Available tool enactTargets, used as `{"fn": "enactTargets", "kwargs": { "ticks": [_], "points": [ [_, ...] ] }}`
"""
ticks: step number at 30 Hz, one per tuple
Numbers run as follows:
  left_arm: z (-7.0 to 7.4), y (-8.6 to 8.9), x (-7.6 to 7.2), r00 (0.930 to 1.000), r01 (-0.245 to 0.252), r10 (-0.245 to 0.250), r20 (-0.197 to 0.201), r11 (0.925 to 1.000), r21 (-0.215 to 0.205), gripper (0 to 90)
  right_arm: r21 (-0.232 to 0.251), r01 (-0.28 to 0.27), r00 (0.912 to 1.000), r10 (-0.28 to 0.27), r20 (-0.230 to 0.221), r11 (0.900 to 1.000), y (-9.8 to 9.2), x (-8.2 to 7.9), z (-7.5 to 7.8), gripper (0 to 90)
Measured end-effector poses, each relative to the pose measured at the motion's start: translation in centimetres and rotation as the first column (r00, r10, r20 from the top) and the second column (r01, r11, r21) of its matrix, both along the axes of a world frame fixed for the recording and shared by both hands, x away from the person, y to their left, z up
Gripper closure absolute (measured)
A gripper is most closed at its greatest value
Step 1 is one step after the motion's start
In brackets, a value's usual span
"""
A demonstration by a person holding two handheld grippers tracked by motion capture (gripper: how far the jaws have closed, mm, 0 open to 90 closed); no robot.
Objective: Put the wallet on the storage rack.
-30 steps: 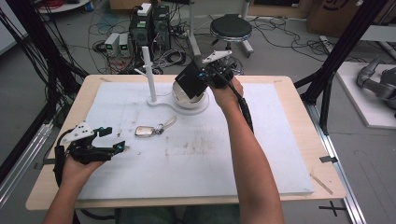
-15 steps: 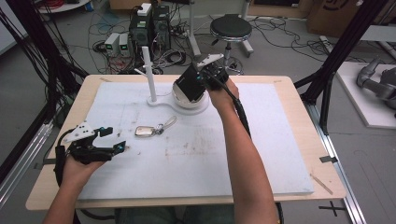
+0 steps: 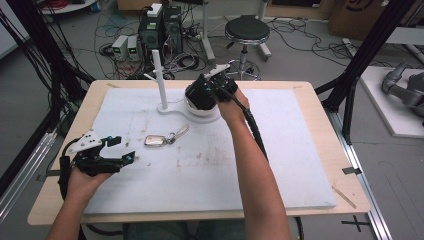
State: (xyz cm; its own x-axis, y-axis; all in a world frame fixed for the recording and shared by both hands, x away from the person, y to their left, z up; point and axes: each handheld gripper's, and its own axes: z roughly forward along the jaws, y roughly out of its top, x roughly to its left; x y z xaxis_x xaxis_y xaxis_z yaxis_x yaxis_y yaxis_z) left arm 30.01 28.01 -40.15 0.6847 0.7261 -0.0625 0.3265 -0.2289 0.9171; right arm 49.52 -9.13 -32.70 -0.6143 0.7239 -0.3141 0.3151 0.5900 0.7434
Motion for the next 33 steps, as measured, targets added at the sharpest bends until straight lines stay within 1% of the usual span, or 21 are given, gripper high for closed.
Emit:
{"fn": "enactTargets", "kwargs": {
  "ticks": [2, 3, 4, 5, 7, 8, 9, 10, 11, 14, 17, 19, 22, 24, 25, 26, 27, 29, 30, 32, 33],
  "points": [
    [0.0, 0.0, 0.0, 1.0000, -0.001, 0.001, 0.000, 1.0000, -0.002, 19.5, 0.007, 0.004, 0.9999, -0.004, 0.010, 1.000, 0.0, 0.0, -0.3, 85.0],
    [0.0, 0.0, 0.0, 1.0000, 0.001, -0.001, 0.000, 1.0000, -0.002, 19.5, 0.037, 0.024, 0.9995, -0.025, 0.022, 0.999, -0.3, 0.0, -0.8, 83.8],
    [0.0, 0.0, 0.0, 1.0000, 0.001, -0.001, 0.000, 1.0000, -0.001, 19.5, 0.055, 0.040, 0.9992, -0.040, 0.004, 0.998, -0.5, 0.0, -0.9, 82.8],
    [0.0, 0.1, 0.0, 1.0000, 0.000, 0.000, -0.001, 1.0000, -0.001, 19.5, 0.064, 0.035, 0.9994, -0.035, 0.000, 0.997, -0.8, 0.1, -0.8, 81.1],
    [0.0, 0.1, 0.0, 1.0000, 0.001, -0.001, -0.001, 1.0000, -0.002, 19.5, 0.064, 0.036, 0.9993, -0.035, -0.012, 0.997, -1.1, 0.1, -0.6, 68.5],
    [0.0, 0.1, 0.0, 1.0000, 0.001, -0.001, -0.002, 1.0000, -0.003, 19.5, 0.078, 0.038, 0.9993, -0.037, -0.011, 0.996, -1.3, 0.1, -0.5, 63.3],
    [0.0, 0.0, 0.0, 1.0000, 0.001, -0.001, -0.003, 1.0000, -0.005, 19.5, 0.094, 0.039, 0.9992, -0.038, -0.012, 0.995, -1.5, 0.0, -0.3, 60.7],
    [0.0, 0.0, 0.0, 1.0000, 0.001, -0.001, -0.003, 1.0000, -0.005, 19.5, 0.094, 0.039, 0.9992, -0.038, -0.012, 0.995, -1.5, 0.0, -0.3, 60.7],
    [0.0, 0.0, 0.0, 1.0000, 0.002, -0.002, -0.002, 1.0000, -0.002, 19.5, 0.110, 0.045, 0.9990, -0.044, -0.009, 0.993, -1.9, -0.2, 0.1, 53.0],
    [0.0, -0.1, 0.0, 1.0000, 0.005, -0.005, -0.002, 1.0000, -0.001, 19.5, 0.132, 0.051, 0.9986, -0.050, -0.015, 0.990, -2.4, -0.4, 0.5, 47.3],
    [0.1, -0.2, 0.0, 1.0000, 0.008, -0.008, 0.000, 1.0000, 0.003, 19.5, 0.170, 0.045, 0.9989, -0.042, -0.019, 0.984, -3.5, -1.2, 1.5, 40.0],
    [0.1, -0.3, 0.0, 1.0000, 0.010, -0.010, 0.000, 0.9999, 0.003, 19.5, 0.192, 0.042, 0.9991, -0.040, -0.017, 0.980, -4.1, -1.8, 2.1, 38.1],
    [0.1, -0.4, 0.0, 0.9999, 0.011, -0.011, 0.003, 0.9999, 0.005, 19.5, 0.216, 0.017, 0.9993, -0.024, 0.029, 0.976, -5.3, -3.1, 2.6, 37.5],
    [0.2, -0.4, 0.0, 0.9999, 0.011, -0.011, 0.005, 0.9999, 0.004, 19.5, 0.225, 0.012, 0.9991, -0.021, 0.037, 0.974, -5.8, -3.6, 2.6, 37.0],
    [0.3, -0.5, 0.0, 0.9999, 0.014, -0.014, 0.007, 0.9999, 0.005, 19.5, 0.241, 0.009, 0.9988, -0.020, 0.044, 0.971, -6.8, -4.3, 2.5, 35.4],
    [0.3, -0.5, 0.0, 0.9999, 0.014, -0.014, 0.007, 0.9999, 0.005, 19.5, 0.241, 0.009, 0.9988, -0.020, 0.044, 0.971, -6.8, -4.3, 2.5, 35.4],
    [0.4, -0.5, 0.0, 0.9999, 0.010, -0.010, 0.011, 0.9999, 0.000, 19.5, 0.264, 0.011, 0.9999, -0.011, -0.002, 0.965, -7.6, -5.0, 2.6, 31.4],
    [0.5, -0.5, 0.0, 0.9998, 0.010, -0.010, 0.014, 0.9999, -0.003, 19.5, 0.268, 0.002, 0.9999, -0.005, 0.010, 0.963, -8.0, -5.5, 2.7, 31.5],
    [0.6, -0.6, 0.0, 0.9998, 0.012, -0.012, 0.018, 0.9999, -0.004, 19.5, 0.279, -0.032, 0.9984, 0.017, 0.055, 0.960, -8.8, -6.9, 2.7, 31.9],
    [0.6, -0.6, 0.1, 0.9998, 0.014, -0.014, 0.015, 0.9999, -0.005, 19.5, 0.290, -0.036, 0.9990, 0.027, 0.035, 0.956, -9.6, -7.8, 2.8, 31.0],
    [0.5, -0.7, 0.1, 0.9998, 0.017, -0.017, 0.014, 0.9998, -0.006, 19.5, 0.290, -0.036, 0.9990, 0.027, 0.035, 0.956, -9.6, -7.8, 2.8, 31.0]
  ]
}}
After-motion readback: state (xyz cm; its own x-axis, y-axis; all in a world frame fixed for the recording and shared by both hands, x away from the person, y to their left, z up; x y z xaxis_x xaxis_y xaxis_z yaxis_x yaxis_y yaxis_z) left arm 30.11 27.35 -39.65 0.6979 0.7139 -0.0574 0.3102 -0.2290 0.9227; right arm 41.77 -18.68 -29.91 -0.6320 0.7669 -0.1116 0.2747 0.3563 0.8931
